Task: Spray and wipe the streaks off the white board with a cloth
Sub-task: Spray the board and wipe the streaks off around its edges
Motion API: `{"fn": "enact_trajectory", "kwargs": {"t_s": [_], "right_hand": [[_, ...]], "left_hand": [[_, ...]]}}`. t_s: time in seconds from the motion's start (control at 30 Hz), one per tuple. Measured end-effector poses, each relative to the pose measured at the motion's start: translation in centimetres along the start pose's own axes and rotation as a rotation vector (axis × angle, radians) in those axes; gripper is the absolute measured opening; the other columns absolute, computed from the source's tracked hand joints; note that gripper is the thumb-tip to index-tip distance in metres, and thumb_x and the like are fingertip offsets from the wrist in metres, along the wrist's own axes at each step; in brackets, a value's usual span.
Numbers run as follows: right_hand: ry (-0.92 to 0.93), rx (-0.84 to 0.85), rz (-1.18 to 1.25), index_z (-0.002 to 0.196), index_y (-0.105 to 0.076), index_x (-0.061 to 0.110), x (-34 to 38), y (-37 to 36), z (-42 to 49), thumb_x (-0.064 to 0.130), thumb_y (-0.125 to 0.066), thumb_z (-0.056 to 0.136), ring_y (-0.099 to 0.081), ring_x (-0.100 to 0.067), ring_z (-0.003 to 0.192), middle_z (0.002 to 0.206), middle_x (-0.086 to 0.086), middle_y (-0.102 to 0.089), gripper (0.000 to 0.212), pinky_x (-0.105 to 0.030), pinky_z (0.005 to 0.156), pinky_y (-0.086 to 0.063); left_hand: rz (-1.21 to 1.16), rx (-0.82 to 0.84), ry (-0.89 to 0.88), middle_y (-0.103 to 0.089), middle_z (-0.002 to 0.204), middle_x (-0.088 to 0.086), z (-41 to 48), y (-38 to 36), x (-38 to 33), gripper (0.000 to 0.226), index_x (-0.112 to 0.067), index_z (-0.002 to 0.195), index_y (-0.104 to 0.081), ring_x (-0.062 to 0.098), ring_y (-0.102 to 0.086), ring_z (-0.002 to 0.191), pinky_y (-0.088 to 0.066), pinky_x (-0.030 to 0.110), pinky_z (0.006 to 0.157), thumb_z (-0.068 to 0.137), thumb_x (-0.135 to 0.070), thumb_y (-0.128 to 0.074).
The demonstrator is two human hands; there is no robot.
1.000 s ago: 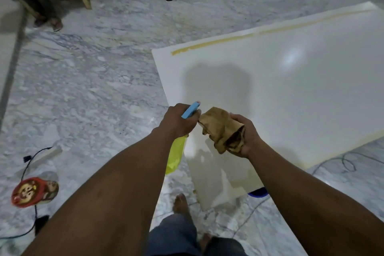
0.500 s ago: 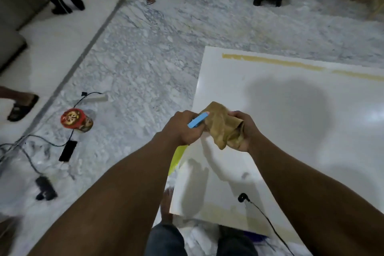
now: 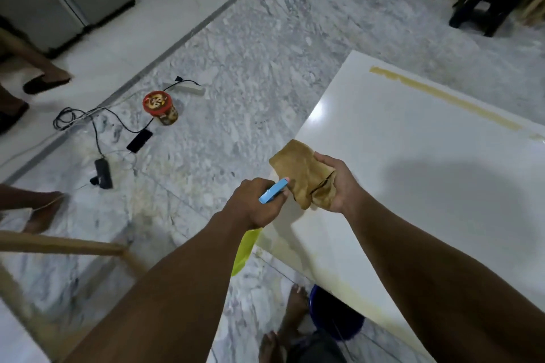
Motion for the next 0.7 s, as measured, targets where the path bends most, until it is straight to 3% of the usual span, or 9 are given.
{"fn": "enact_trajectory", "kwargs": {"t_s": [0.23, 0.37, 0.47, 0.57, 0.7], "right_hand": [[-0.034, 0.014, -0.013, 0.132, -0.059, 0.000, -5.9, -0.7, -2.5, 0.041, -0.068, 0.085, -0.060, -0.031, 0.104, 0.128, -0.020, -0.059, 0.063, -0.039, 0.112, -0.032], [-0.031, 0.034, -0.058, 0.122, -0.064, -0.001, -8.5, -1.7, -3.7, 0.039, -0.058, 0.092, -0.065, -0.031, 0.095, 0.112, -0.021, -0.067, 0.050, -0.041, 0.091, -0.049], [-0.037, 0.011, -0.118, 0.127, -0.062, 0.000, -9.6, -1.4, -4.5, 0.040, -0.062, 0.090, -0.066, -0.032, 0.098, 0.114, -0.020, -0.067, 0.055, -0.040, 0.094, -0.049], [-0.048, -0.010, -0.163, 0.125, -0.064, 0.001, -10.3, -1.0, -5.3, 0.040, -0.065, 0.088, -0.070, -0.031, 0.089, 0.108, -0.019, -0.070, 0.054, -0.039, 0.076, -0.058], [-0.062, 0.029, -0.178, 0.126, -0.063, 0.001, -11.1, -1.0, -6.3, 0.039, -0.061, 0.091, -0.068, -0.030, 0.091, 0.109, -0.017, -0.070, 0.052, -0.039, 0.082, -0.055]], "left_hand": [[-0.053, -0.031, 0.005, -0.066, 0.065, 0.005, -6.0, -1.2, 2.3, 0.041, -0.015, 0.077, -0.068, 0.030, -0.070, 0.062, -0.062, 0.054, 0.067, 0.096, -0.050, -0.062], [-0.032, -0.059, -0.009, -0.059, 0.056, -0.004, -9.3, -2.1, 3.6, 0.045, -0.029, 0.059, -0.053, 0.026, -0.068, 0.059, -0.062, 0.051, 0.069, 0.097, -0.049, -0.062], [-0.030, -0.081, 0.007, -0.061, 0.057, -0.001, -11.0, -2.6, 4.6, 0.046, -0.026, 0.058, -0.050, 0.027, -0.068, 0.059, -0.061, 0.052, 0.069, 0.096, -0.051, -0.060], [-0.052, -0.102, 0.026, -0.060, 0.058, 0.001, -12.8, -3.2, 5.2, 0.047, -0.022, 0.061, -0.051, 0.028, -0.068, 0.058, -0.061, 0.054, 0.065, 0.093, -0.055, -0.059], [-0.031, -0.172, 0.049, -0.055, 0.054, -0.001, -14.6, -3.8, 4.9, 0.050, -0.022, 0.057, -0.047, 0.024, -0.059, 0.051, -0.051, 0.040, 0.054, 0.095, -0.053, -0.058]]}}
Point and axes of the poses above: each hand's wrist, its own z-axis towards the middle knuckle, its own y-axis out of the back of the hand, x = y × z, the point moved 8 cm from there along z, towards the middle knuckle
